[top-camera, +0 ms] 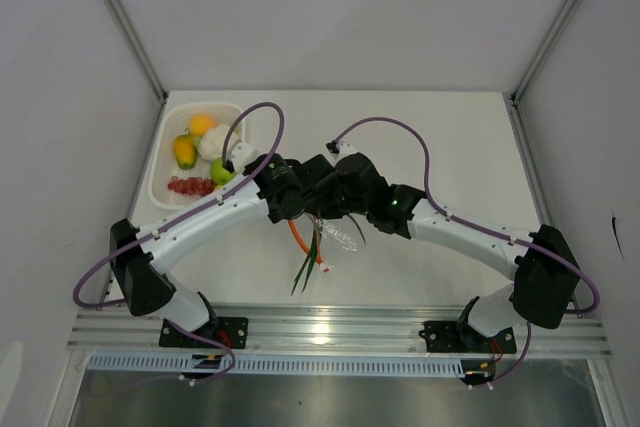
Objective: Place the food in the zip-top bag and seal the zipper
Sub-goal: Place the fake vegetable in the zipper food storage bag.
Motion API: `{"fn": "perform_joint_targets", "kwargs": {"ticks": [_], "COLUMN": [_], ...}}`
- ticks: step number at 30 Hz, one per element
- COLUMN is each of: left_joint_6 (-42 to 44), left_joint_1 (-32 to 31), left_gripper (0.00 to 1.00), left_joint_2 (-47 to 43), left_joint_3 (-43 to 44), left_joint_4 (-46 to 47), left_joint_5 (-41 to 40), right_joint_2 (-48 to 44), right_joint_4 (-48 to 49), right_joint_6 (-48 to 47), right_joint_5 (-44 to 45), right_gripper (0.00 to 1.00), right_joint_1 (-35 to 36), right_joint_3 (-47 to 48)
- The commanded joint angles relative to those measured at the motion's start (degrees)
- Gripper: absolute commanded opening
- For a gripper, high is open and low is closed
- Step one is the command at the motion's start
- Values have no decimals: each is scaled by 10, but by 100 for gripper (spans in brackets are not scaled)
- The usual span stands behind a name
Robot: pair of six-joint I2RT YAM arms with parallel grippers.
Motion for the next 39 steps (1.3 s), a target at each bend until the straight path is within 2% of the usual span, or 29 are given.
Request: {"fn": "perform_joint_targets", "kwargs": {"ticks": [1,7,14,19,21,22,23,29,35,38,39], "left_joint_6": [-26,-17,-9,-3,3,4,5,2,9,34,44], "left_joint_1": [-6,-6,-6,-6,-6,-6,-6,-6,-4,-4,-4], "left_gripper": [12,18,39,42,48,59,63,68,80,89,97], "left_joint_2": [26,40,30,30,33,33,31,19,-7,-22,-27], "left_joint_3": [26,27,14,18,20,19,18,-1,-11,-4,-1], "left_joint_4": [-109,-109,-109,-108,-108,-108,-108,-109,-109,-107,-103], "left_joint_5": [-39,-50,-47,-41,-41,-41,-41,-54,-76,-84,-85], "right_joint_2": [2,5,6,9,7,6,4,-4,-11,-14,-14], "right_joint_4": [14,13,16,16,13,12,11,11,6,6,5], "right_joint_6": [6,6,15,24,24,24,24,26,23,23,22], "right_joint_5": [-4,-1,-5,-14,-13,-13,-14,-17,-20,-20,-20], "right_gripper": [0,0,0,0,0,0,0,0,0,0,0], "right_joint_1": [17,20,21,21,20,21,21,21,23,23,23], "right_joint_3": [21,19,17,21,21,20,20,18,17,12,9]}}
